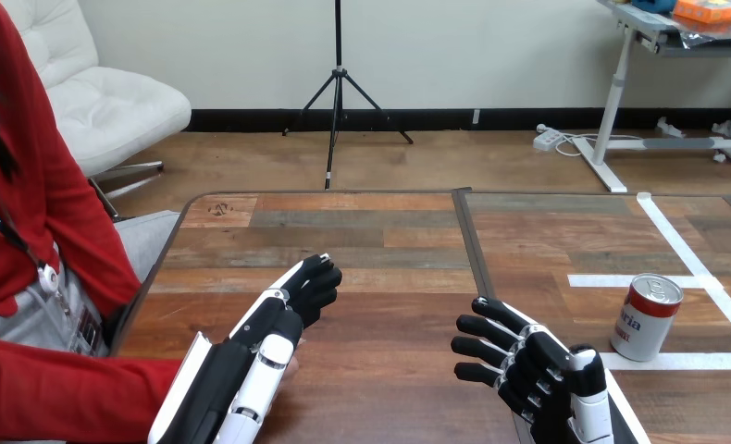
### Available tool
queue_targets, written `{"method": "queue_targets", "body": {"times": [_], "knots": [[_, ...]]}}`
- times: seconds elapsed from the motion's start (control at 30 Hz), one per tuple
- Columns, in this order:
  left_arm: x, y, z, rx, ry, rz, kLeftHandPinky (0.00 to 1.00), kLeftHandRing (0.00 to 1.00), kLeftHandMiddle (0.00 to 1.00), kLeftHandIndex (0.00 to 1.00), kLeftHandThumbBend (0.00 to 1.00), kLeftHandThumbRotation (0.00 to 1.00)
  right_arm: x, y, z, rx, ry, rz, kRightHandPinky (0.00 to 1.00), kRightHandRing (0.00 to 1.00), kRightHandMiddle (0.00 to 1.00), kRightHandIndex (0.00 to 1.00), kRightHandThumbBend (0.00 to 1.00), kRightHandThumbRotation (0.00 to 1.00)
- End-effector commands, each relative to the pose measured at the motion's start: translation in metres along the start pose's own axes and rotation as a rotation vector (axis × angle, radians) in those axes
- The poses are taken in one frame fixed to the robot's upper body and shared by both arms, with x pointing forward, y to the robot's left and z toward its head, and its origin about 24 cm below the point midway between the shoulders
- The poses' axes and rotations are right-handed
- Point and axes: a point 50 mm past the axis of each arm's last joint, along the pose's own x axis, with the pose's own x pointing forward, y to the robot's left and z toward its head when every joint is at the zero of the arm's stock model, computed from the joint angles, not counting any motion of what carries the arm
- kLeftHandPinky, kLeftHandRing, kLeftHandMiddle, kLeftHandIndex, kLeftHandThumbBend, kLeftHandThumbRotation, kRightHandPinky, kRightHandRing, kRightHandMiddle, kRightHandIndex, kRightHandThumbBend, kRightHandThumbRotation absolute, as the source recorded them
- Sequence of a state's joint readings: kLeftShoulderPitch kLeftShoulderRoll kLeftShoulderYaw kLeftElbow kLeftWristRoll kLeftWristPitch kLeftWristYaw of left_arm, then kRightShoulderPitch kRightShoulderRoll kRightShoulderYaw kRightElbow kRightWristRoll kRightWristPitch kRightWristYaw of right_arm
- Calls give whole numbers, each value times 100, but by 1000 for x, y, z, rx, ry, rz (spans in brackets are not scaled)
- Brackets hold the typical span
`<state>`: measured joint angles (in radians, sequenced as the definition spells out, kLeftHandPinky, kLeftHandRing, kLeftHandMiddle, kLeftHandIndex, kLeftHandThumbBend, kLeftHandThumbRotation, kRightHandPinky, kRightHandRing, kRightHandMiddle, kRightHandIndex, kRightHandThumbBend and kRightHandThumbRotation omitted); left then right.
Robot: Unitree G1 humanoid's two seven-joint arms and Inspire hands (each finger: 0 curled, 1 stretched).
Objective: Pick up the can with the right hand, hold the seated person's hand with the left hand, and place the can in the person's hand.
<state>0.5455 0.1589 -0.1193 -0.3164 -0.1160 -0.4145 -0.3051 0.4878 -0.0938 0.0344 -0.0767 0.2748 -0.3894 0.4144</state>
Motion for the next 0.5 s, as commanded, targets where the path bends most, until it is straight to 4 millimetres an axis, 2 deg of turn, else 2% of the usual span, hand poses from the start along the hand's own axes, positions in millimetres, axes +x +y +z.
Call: {"method": "queue_targets", "body": {"times": [0.0, 0.47], "knots": [[10, 4, 13, 13, -78, -4, 92, 90, 89, 89, 23, 98, 12, 3, 15, -21, -85, 26, 74, 79, 81, 82, 85, 100], [10, 4, 12, 18, -77, -6, 92, 90, 88, 88, 24, 98, 13, 2, 14, -22, -80, 27, 73, 79, 81, 82, 85, 100]]}}
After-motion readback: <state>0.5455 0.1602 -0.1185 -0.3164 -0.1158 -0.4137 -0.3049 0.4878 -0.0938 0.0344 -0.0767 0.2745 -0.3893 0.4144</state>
